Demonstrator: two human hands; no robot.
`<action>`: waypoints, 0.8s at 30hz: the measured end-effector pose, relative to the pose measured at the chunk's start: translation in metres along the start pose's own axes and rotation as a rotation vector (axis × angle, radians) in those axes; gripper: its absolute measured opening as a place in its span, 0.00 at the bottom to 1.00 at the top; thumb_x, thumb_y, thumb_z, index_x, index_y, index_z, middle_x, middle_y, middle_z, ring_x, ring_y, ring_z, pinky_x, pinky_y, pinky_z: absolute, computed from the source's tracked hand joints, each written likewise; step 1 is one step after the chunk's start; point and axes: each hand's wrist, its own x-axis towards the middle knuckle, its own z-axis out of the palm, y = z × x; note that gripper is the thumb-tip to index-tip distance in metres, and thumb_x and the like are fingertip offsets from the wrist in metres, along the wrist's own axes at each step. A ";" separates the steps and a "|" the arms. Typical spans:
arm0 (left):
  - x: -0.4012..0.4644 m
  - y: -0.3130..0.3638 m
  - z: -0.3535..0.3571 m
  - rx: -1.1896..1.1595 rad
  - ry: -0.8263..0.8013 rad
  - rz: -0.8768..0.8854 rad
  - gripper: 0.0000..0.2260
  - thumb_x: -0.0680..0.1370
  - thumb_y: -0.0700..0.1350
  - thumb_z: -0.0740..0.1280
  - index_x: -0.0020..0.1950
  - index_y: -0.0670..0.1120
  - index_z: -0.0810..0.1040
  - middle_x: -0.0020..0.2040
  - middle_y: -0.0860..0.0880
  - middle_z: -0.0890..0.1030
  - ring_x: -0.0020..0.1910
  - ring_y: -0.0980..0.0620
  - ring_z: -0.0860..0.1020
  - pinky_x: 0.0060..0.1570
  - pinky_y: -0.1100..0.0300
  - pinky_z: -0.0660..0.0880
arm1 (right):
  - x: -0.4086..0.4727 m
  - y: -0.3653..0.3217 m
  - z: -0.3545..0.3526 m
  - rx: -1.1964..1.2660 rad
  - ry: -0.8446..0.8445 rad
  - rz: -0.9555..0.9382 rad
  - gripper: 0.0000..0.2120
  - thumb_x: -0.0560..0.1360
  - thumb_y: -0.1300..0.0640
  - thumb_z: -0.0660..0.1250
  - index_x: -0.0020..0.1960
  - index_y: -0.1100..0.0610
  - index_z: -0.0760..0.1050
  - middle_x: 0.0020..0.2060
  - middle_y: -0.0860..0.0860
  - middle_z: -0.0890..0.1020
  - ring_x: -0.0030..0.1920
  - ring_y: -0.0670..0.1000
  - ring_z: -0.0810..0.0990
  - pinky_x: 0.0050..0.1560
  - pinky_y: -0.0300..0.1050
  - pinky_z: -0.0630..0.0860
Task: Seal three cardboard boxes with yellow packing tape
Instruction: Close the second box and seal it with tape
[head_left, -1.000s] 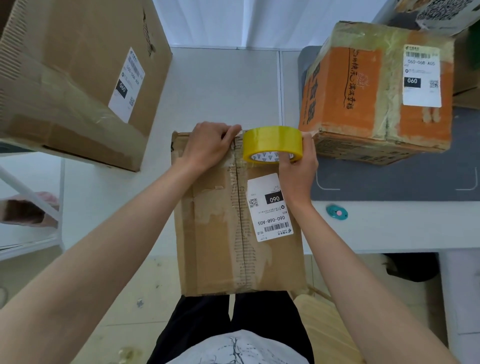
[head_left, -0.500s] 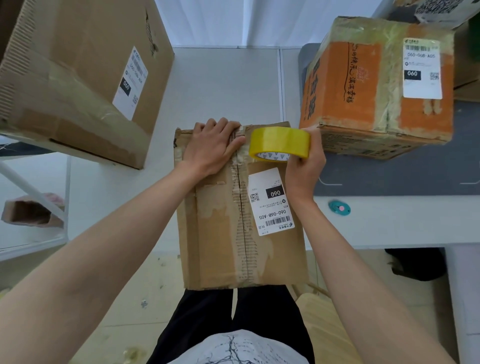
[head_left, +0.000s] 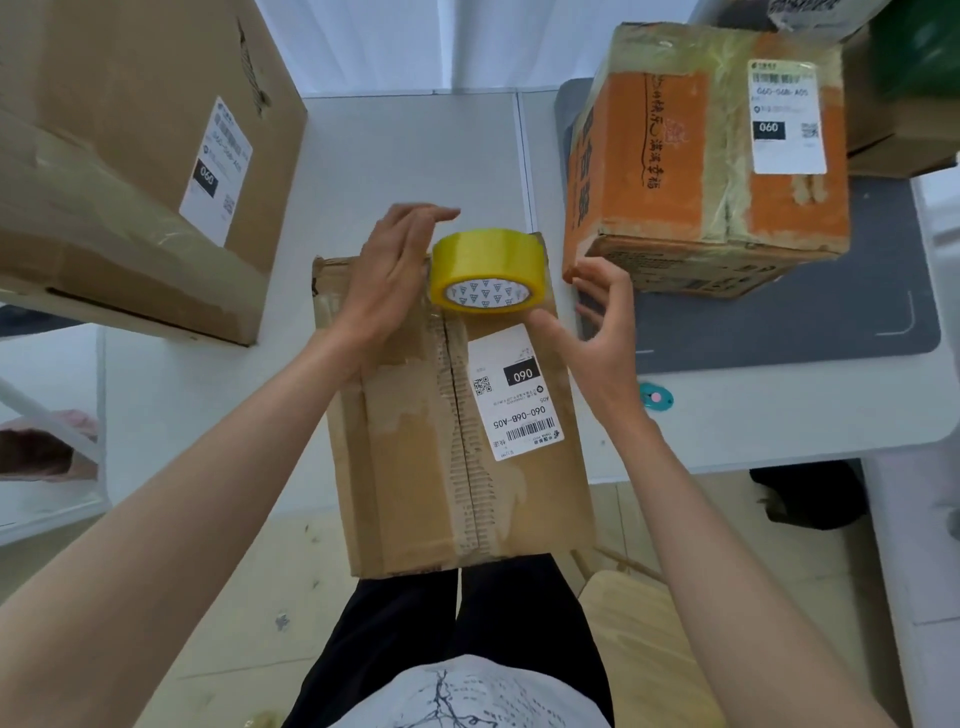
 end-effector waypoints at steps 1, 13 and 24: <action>-0.005 0.009 0.000 -0.059 -0.032 -0.017 0.19 0.86 0.54 0.52 0.66 0.52 0.80 0.63 0.54 0.78 0.63 0.58 0.75 0.63 0.63 0.70 | -0.010 0.008 -0.007 -0.029 0.034 -0.006 0.24 0.75 0.47 0.75 0.67 0.49 0.70 0.64 0.51 0.74 0.65 0.48 0.75 0.64 0.42 0.73; -0.002 0.044 -0.012 -0.143 -0.442 -0.194 0.07 0.70 0.57 0.57 0.46 0.59 0.69 0.46 0.53 0.71 0.48 0.50 0.68 0.50 0.48 0.64 | -0.038 0.111 -0.053 -0.804 0.226 0.561 0.18 0.77 0.69 0.65 0.63 0.57 0.70 0.66 0.58 0.68 0.62 0.64 0.68 0.56 0.60 0.72; 0.038 0.086 -0.044 0.185 -0.764 -0.144 0.12 0.83 0.46 0.65 0.65 0.51 0.81 0.61 0.53 0.81 0.64 0.54 0.75 0.67 0.55 0.67 | -0.038 0.057 -0.060 -0.351 0.433 0.254 0.09 0.81 0.62 0.65 0.61 0.61 0.74 0.57 0.57 0.78 0.54 0.53 0.79 0.55 0.41 0.77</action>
